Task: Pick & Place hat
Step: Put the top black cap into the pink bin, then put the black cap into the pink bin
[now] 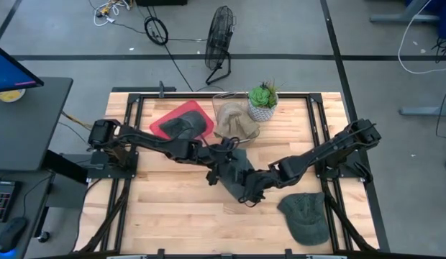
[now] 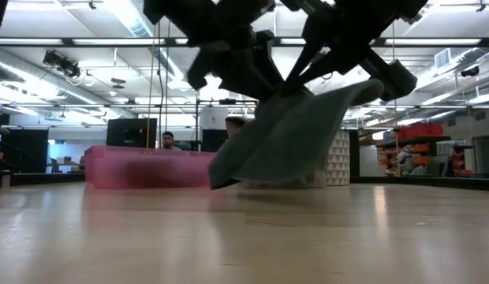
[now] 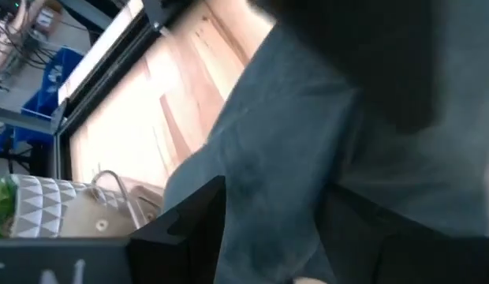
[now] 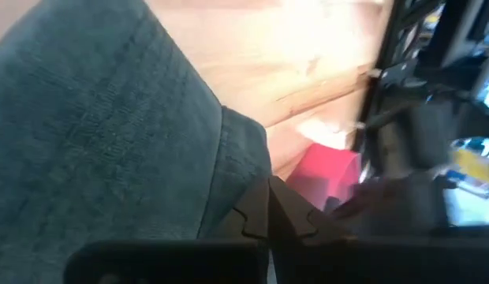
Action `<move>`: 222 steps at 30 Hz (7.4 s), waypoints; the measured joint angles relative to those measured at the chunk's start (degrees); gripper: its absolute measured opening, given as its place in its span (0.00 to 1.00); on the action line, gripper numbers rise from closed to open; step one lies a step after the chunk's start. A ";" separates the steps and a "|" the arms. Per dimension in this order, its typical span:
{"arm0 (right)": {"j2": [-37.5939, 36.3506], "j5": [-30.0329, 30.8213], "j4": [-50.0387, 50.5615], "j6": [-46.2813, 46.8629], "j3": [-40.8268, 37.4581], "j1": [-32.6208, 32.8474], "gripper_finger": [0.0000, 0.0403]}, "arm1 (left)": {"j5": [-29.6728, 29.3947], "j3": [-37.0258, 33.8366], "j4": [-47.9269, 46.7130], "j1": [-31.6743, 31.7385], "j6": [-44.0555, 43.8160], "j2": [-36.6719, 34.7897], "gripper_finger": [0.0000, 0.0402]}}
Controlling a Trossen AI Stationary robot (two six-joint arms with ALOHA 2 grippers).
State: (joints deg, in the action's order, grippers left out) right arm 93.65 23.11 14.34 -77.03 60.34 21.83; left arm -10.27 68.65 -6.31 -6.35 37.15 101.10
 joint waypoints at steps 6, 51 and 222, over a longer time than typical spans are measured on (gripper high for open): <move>0.00 -0.02 -1.21 0.24 0.00 0.17 0.00 | -0.12 -0.09 -0.93 0.77 -0.42 1.05 0.35; 0.00 3.45 3.29 66.08 0.00 0.76 0.34 | -28.10 12.78 -67.63 12.84 -82.01 -20.97 0.03; 0.07 -5.51 12.02 17.44 4.85 5.55 0.09 | 7.15 5.01 -11.31 -0.39 -37.97 4.50 0.06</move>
State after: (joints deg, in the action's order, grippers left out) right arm 93.71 17.60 26.36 -59.59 65.19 27.37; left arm -3.13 73.66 -17.62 -6.74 -0.82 105.60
